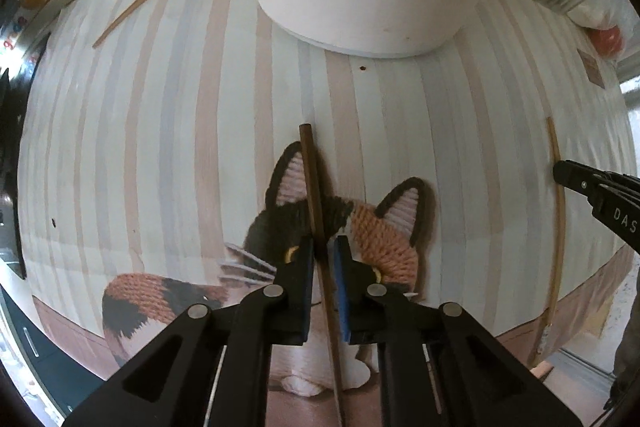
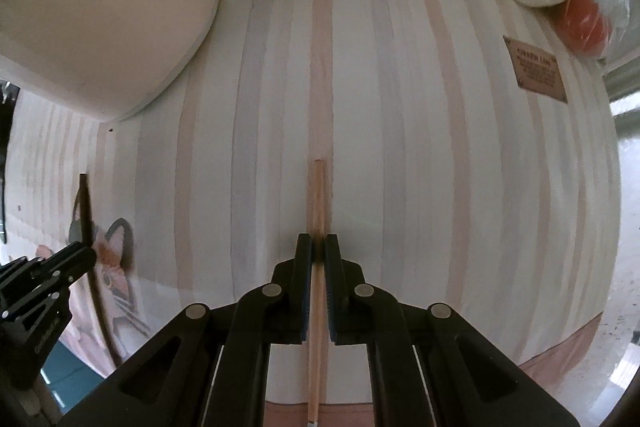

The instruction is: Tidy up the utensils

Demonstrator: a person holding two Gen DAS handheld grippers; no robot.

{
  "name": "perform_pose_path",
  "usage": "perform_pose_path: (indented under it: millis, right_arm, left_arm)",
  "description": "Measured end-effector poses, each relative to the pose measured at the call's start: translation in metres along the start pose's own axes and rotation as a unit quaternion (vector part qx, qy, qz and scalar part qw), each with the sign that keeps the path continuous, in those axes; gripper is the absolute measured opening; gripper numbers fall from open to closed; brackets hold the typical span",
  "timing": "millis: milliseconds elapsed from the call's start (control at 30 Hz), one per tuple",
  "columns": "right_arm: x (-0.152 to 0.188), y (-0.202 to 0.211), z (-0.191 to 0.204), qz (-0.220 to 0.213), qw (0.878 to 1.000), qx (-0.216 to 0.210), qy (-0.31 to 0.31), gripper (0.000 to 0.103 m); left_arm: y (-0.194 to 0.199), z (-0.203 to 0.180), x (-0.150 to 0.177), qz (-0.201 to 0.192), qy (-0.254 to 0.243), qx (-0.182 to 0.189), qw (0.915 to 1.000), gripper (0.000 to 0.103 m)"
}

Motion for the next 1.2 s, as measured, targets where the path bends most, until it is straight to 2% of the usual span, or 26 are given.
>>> perform_pose_path:
  millis: [100, 167, 267, 433, 633, 800, 1200]
  right_arm:
    - [0.01, -0.004, 0.007, -0.014, 1.0, -0.014, -0.009, 0.006]
    - [0.02, 0.002, 0.003, -0.022, 0.998, -0.041, -0.032, 0.006]
    - [0.025, 0.014, 0.002, -0.04, 0.997, -0.058, -0.039, 0.006]
    - [0.034, 0.035, 0.01, -0.066, 0.993, -0.084, -0.048, 0.006]
    - [0.038, 0.067, 0.019, -0.104, 0.986, -0.119, -0.047, 0.006]
    - [0.035, 0.101, -0.001, -0.142, 0.979, -0.14, -0.036, 0.006]
    - [0.03, 0.162, 0.01, -0.224, 0.96, -0.166, -0.026, 0.005]
  left_arm:
    - [-0.002, -0.005, 0.0, -0.002, 0.013, 0.007, 0.9999, 0.004]
    - [0.004, 0.0, 0.0, -0.011, 0.018, 0.012, 0.9997, 0.004]
    - [0.017, 0.008, 0.003, -0.022, 0.023, 0.016, 0.9993, 0.003]
    - [0.048, 0.014, 0.011, -0.051, 0.029, 0.027, 0.998, 0.003]
    - [0.089, 0.028, 0.004, -0.093, 0.027, 0.035, 0.9947, 0.003]
    - [0.12, 0.041, 0.002, -0.126, 0.025, 0.038, 0.991, 0.003]
    - [0.178, 0.043, 0.002, -0.201, 0.008, 0.038, 0.9789, 0.003]
Point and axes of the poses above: each gripper's, at about its wrist camera, not at the fingertips, and y roughly against the way its jaws point, z to its left, x to its underside, the point moved 2 cm from there along -y, roughly the way its jaws point, and after that the axes turned 2 degrees about -z, right-handed, at the moved point
